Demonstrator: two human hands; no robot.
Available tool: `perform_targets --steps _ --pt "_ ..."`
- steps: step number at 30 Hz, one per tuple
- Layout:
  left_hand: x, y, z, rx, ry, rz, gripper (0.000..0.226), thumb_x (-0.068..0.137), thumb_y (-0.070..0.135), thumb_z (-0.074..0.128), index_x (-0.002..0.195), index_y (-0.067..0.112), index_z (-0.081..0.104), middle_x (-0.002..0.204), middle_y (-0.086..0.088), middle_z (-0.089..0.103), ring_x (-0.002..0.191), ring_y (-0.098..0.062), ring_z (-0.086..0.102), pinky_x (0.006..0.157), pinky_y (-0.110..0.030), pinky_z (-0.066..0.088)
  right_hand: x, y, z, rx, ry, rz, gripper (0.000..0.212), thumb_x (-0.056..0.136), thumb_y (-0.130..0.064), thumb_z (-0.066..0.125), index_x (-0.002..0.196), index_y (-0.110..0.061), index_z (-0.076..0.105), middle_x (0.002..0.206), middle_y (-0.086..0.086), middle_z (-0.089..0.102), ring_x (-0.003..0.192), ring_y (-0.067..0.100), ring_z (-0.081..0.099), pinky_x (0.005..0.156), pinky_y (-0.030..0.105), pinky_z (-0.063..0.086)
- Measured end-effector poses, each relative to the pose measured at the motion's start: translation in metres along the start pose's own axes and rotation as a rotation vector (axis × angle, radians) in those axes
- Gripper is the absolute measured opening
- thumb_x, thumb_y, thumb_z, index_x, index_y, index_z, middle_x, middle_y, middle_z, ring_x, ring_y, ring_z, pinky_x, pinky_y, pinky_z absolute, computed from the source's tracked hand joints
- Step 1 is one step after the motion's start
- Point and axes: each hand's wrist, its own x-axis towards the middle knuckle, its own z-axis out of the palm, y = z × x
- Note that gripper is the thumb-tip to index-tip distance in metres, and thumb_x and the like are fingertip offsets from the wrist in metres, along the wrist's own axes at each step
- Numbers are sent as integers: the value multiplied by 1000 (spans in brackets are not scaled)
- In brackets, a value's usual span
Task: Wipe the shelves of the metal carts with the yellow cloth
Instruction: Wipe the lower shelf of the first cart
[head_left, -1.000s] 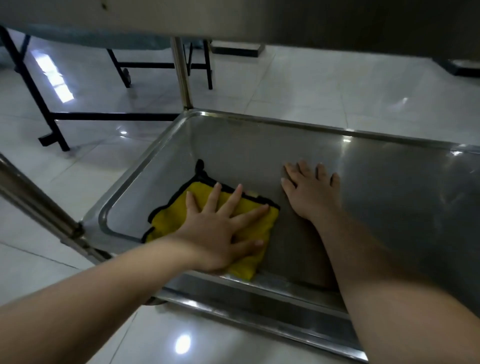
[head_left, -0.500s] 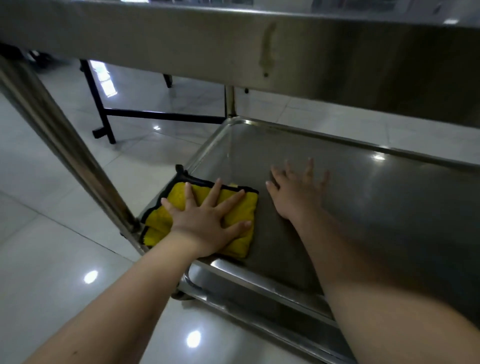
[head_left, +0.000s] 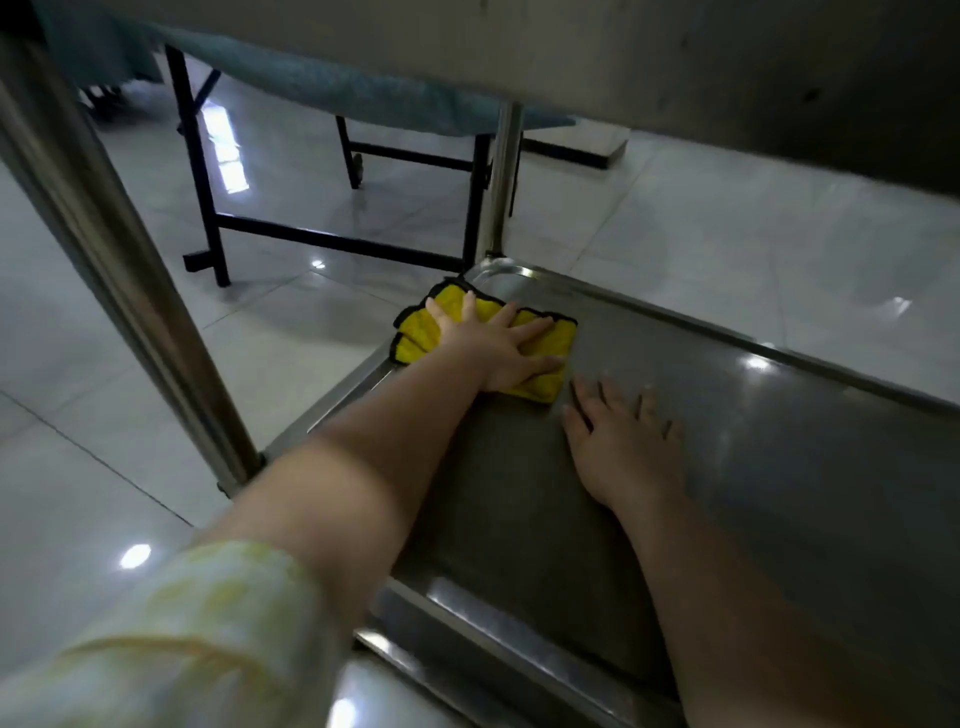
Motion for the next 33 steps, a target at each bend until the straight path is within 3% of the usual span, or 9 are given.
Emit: perform_targets --steps 4,8,13,18,22,26,30,33 --pt "-86 -32 24 -2 -54 69 72 79 89 13 139 66 -20 162 16 -19 147 -38 -20 103 -80 -11 3 2 0 0 -21 -1 55 102 -56 11 155 -43 3 165 -10 -5 150 32 -11 118 61 -3" --pt "-168 -43 46 21 -156 12 72 75 87 11 128 68 -34 152 20 -35 142 -37 -32 104 -76 -18 1 -2 2 -9 -23 5 55 102 -55 11 154 -43 0 165 -9 -7 150 33 -12 118 61 -4" --pt "-81 -22 24 18 -9 -25 73 77 89 10 137 66 -24 161 12 -23 146 -44 -19 100 -83 -8 -4 -1 4 -17 -5 0 56 102 -55 9 155 -41 -1 165 -7 -7 150 34 -11 118 60 -4" --pt "-2 7 1 -8 -33 -52 75 77 91 12 141 64 -17 163 13 -18 147 -42 -17 100 -83 -6 -3 1 1 -12 -3 -2 55 102 -54 10 155 -41 3 165 -8 -5 150 33 -9 118 60 -2" --pt "-65 -13 19 36 -45 30 76 74 91 11 138 66 -21 161 15 -21 148 -39 -17 104 -80 -8 -2 4 -1 24 -24 -13 54 103 -54 12 155 -41 6 165 -10 -5 150 33 -10 118 61 -5" --pt "-150 -27 50 33 -61 68 80 58 97 -5 129 70 -31 156 19 -31 146 -36 -25 107 -75 -14 -3 3 -2 42 -31 -20 54 103 -53 13 155 -41 6 165 -7 -5 150 36 -10 117 63 -3" --pt "-155 -23 49 -11 -27 57 82 57 96 -3 131 71 -27 156 20 -29 146 -35 -24 108 -75 -11 -12 13 -13 118 -42 -108 54 104 -52 21 155 -40 11 165 -7 0 151 32 -6 117 63 -3" --pt "-156 -22 51 -16 2 64 79 59 96 -4 131 72 -26 156 21 -28 147 -34 -22 109 -74 -9 -40 67 -28 37 -37 -92 55 104 -51 24 155 -41 7 165 -7 2 151 28 -1 118 58 0"
